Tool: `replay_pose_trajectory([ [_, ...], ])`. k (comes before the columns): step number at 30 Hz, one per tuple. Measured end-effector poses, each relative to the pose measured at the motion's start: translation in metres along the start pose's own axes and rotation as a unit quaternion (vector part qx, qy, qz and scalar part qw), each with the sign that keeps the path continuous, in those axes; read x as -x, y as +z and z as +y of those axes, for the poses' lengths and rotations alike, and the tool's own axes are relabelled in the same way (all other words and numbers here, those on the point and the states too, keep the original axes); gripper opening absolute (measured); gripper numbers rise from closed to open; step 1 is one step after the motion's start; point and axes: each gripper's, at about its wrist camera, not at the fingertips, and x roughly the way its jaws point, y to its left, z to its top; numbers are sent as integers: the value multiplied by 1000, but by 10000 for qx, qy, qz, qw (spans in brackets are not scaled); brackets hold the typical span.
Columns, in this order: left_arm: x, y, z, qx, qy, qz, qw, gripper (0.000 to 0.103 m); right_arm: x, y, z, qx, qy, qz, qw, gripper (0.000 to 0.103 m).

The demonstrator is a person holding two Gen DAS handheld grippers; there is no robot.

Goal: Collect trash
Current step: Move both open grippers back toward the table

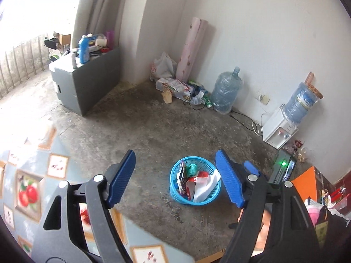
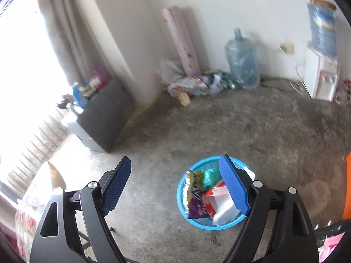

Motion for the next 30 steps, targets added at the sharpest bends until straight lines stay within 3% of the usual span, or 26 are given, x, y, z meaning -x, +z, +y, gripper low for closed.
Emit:
replay_pose_trajectory([
  [4,61,-24,27,108,146,-257,9995,72,57,-5,47,466,594,-215,9969,83],
  [8,117,-61,59,364,515,-412,9972,73,106,-21,94,982,1382,-253,9852,86],
  [16,203,-132,128,1091,1472,-562,9815,74,148,-65,166,1272,2573,301,9575,86],
  [20,226,-166,147,1185,1960,-607,9715,74,155,-101,204,1560,2971,833,9383,86],
  [28,234,-208,173,1424,2301,-526,9612,74,166,-175,269,2387,3500,1738,8890,86],
  [30,235,-216,178,1547,2305,-482,9595,74,164,-185,275,2518,3520,1872,8818,86],
])
